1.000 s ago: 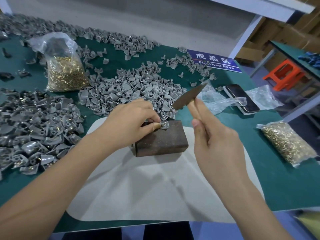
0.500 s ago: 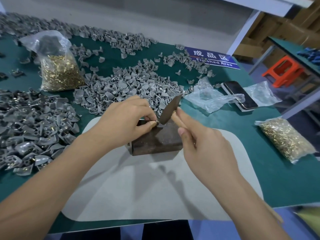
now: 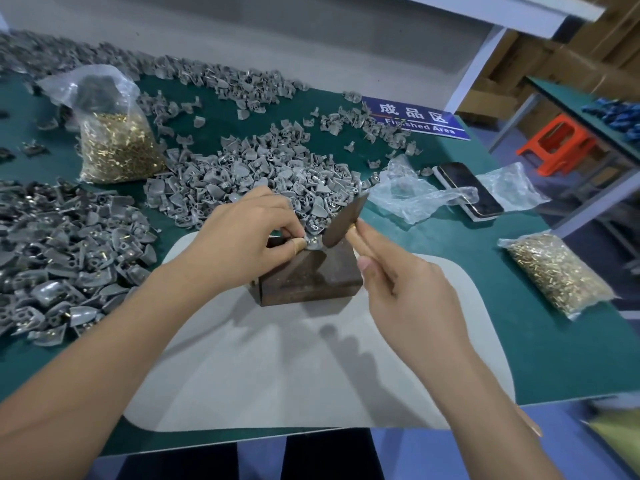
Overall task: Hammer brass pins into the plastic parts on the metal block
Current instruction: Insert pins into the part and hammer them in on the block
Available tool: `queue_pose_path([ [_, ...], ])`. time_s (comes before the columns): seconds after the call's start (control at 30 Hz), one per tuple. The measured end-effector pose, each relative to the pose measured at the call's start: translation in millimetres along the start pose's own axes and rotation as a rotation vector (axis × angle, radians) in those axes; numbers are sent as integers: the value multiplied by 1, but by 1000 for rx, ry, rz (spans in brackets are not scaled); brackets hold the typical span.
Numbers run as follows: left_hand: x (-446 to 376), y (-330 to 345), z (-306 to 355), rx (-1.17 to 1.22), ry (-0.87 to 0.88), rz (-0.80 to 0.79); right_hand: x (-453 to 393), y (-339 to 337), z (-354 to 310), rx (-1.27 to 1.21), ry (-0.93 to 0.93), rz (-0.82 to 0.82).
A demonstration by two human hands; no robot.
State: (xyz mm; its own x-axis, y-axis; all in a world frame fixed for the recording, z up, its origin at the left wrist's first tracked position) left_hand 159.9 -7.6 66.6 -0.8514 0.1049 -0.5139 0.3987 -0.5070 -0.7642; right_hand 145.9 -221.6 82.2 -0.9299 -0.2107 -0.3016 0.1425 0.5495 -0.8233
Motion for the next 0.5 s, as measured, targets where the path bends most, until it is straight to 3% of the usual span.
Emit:
queue_pose_path([
  [0.1,3,-1,-5,46,-68,3,5,-10,19,69,121,81],
  [0.3,44,-27,-2,299,-286,134,15,-7,60,243,273,54],
  [0.5,114,-90,-41,53,-419,268,10,5,45,190,281,271],
])
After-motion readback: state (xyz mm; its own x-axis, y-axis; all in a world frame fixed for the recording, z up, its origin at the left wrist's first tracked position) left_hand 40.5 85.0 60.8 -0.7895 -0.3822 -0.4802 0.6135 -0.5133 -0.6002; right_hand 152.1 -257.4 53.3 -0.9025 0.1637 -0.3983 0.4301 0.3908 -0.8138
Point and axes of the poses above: each hand's wrist, its own x-axis away from the middle knuckle, its own y-axis out of the palm, z = x × y, the point moved 6 cm from there along -x, towards the middle knuckle, and after that the axes turned 7 degrees about z, right-handed, at the moved point
